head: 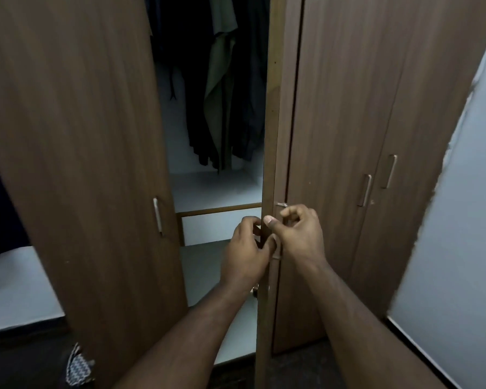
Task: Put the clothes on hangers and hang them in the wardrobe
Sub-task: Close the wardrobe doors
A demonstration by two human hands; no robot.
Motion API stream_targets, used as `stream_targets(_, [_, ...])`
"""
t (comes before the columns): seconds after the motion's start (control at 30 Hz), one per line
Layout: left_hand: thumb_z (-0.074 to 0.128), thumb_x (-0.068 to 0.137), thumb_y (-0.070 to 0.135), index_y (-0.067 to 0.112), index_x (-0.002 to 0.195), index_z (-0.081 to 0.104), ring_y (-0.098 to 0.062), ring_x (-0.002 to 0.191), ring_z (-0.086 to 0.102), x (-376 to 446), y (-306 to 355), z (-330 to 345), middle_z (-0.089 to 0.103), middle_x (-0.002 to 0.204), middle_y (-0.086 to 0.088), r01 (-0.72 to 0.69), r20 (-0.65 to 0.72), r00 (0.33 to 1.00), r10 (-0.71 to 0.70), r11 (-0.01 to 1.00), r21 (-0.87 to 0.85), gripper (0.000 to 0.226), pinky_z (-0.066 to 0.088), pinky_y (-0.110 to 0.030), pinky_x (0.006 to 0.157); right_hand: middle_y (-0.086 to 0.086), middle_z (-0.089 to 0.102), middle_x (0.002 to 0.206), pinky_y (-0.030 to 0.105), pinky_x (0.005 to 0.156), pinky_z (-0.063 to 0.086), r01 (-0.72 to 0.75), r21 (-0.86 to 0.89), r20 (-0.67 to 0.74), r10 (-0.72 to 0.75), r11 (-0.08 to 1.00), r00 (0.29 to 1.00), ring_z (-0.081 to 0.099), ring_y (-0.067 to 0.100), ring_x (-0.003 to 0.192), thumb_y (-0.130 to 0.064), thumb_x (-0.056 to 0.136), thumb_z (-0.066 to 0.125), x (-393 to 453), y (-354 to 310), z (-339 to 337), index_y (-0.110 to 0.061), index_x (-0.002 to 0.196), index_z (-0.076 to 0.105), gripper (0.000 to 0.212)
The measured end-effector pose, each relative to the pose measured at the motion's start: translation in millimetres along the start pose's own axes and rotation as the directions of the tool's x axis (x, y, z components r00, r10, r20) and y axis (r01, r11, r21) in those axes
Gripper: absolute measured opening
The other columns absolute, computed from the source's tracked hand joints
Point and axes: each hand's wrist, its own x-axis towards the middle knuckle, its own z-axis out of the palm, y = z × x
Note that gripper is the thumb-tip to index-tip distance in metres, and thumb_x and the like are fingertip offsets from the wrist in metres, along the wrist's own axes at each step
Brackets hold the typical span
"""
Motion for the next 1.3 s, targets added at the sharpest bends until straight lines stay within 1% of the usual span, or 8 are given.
stream_targets(0.13, [0.069, 0.088, 0.036, 0.035, 0.102, 0.052, 0.0, 0.086, 0.06, 20, -31, -34, 0.061, 0.098, 0.014, 0.026, -0.016, 1.0, -0.027, 0.999, -0.032, 0.023, 0.048, -0.021, 0.065, -0.007, 0.055, 0.111, 0.014, 0.072, 0.042, 0.01, 0.07, 0.077, -0.016, 0.997, 0.997, 0.056, 0.005, 0.098, -0.035, 0.073, 0.087, 3, -9, 48, -0.023, 0.113, 0.047, 0.058])
stream_targets(0.4, [0.061, 0.098, 0.031, 0.023, 0.117, 0.063, -0.004, 0.094, 0.061, 65, -132, -118, 0.065, 0.11, 0.004, 0.137, -0.128, 0.981, -0.143, 0.989, -0.054, 0.021, 0.056, -0.028, 0.081, -0.004, 0.057, 0.097, 0.032, 0.064, 0.055, 0.059, -0.002, 0.119, -0.058, 0.998, 0.991, 0.061, 0.012, 0.085, -0.04, 0.073, 0.087, 25, -24, 156, -0.029, 0.117, 0.036, 0.068])
stream_targets(0.47, [0.062, 0.097, 0.026, 0.02, 0.127, 0.06, -0.008, 0.103, 0.06, 80, -156, -135, 0.061, 0.121, 0.002, 0.195, -0.167, 0.967, -0.194, 0.981, -0.005, 0.03, 0.054, -0.027, 0.087, -0.001, 0.057, 0.098, 0.026, 0.061, 0.048, 0.107, -0.03, 0.12, -0.103, 0.994, 0.987, 0.06, 0.013, 0.083, -0.039, 0.075, 0.086, 33, -26, 183, -0.026, 0.12, 0.038, 0.067])
stream_targets(0.57, [0.064, 0.097, 0.026, 0.017, 0.142, 0.049, -0.015, 0.123, 0.054, 100, -186, -154, 0.053, 0.139, -0.002, 0.301, -0.131, 0.946, -0.296, 0.953, 0.024, 0.049, 0.05, -0.031, 0.099, 0.0, 0.056, 0.109, 0.02, 0.058, 0.04, 0.134, -0.064, 0.124, -0.126, 0.989, 0.984, 0.057, 0.01, 0.085, -0.041, 0.078, 0.083, 46, -28, 214, -0.024, 0.126, 0.039, 0.068])
stream_targets(0.7, [0.065, 0.097, 0.025, 0.018, 0.154, 0.033, -0.021, 0.136, 0.046, 120, -210, -166, 0.04, 0.155, -0.004, 0.38, -0.028, 0.925, -0.379, 0.925, 0.026, 0.066, 0.047, -0.03, 0.102, 0.003, 0.055, 0.123, 0.033, 0.072, 0.058, 0.115, -0.075, 0.115, -0.106, 0.991, 0.988, 0.059, 0.018, 0.105, -0.044, 0.079, 0.081, 59, -29, 245, -0.025, 0.132, 0.033, 0.074])
stream_targets(0.9, [0.065, 0.097, 0.025, 0.019, 0.157, 0.025, -0.023, 0.141, 0.041, 148, -226, -166, 0.035, 0.158, -0.004, 0.391, 0.051, 0.919, -0.391, 0.92, 0.006, 0.072, 0.044, -0.034, 0.107, 0.002, 0.055, 0.117, 0.032, 0.069, 0.058, 0.116, -0.097, 0.094, -0.106, 0.989, 0.99, 0.06, 0.015, 0.097, -0.042, 0.081, 0.08, 71, -32, 270, -0.023, 0.131, 0.032, 0.072])
stream_targets(1.13, [0.056, 0.102, 0.028, 0.02, 0.141, 0.044, -0.007, 0.091, 0.059, 172, -237, -157, 0.058, 0.11, 0.009, 0.433, 0.059, 0.901, -0.429, 0.899, -0.07, 0.042, 0.054, -0.032, 0.078, 0.004, 0.061, 0.098, 0.034, 0.058, 0.058, 0.11, -0.116, 0.123, -0.096, 0.987, 0.988, 0.065, 0.018, 0.082, -0.037, 0.082, 0.08, 91, -32, 291, -0.026, 0.119, 0.03, 0.063])
stream_targets(1.3, [0.046, 0.105, 0.033, 0.017, 0.128, 0.055, -0.014, 0.088, 0.058, 186, -246, -154, 0.064, 0.105, 0.004, 0.414, 0.008, 0.909, -0.417, 0.905, 0.094, 0.029, 0.037, -0.022, 0.059, 0.0, 0.058, 0.093, 0.049, 0.057, 0.062, 0.07, -0.113, 0.168, -0.051, 0.991, 0.984, 0.064, 0.015, 0.079, -0.031, 0.087, 0.076, 106, -31, 298, -0.028, 0.113, 0.03, 0.053])
